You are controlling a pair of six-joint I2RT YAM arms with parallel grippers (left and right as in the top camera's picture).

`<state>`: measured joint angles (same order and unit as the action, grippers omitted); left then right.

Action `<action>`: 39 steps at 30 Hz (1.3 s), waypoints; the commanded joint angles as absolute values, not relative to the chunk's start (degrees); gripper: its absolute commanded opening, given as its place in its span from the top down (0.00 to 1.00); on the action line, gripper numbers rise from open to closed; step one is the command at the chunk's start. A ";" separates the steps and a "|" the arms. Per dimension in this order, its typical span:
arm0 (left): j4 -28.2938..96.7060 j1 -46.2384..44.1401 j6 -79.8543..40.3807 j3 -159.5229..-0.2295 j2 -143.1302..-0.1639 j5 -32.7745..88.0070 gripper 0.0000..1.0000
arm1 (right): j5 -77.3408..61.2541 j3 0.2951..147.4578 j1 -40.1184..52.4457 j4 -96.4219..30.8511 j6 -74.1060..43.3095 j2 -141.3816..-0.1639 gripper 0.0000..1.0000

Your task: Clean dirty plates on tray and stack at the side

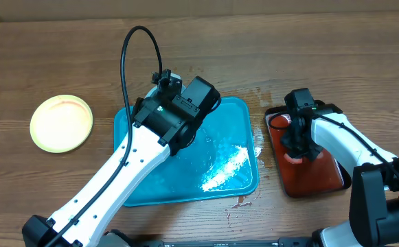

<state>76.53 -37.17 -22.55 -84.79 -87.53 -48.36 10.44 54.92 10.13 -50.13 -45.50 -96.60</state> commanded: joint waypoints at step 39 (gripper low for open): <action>73.19 -50.72 -11.77 -86.48 -86.50 -75.20 0.96 | 10.59 54.85 9.89 -51.22 -44.91 -96.44 0.00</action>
<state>73.67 -50.54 -12.43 -84.79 -87.53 -72.38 10.48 54.92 10.13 -51.24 -44.97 -96.60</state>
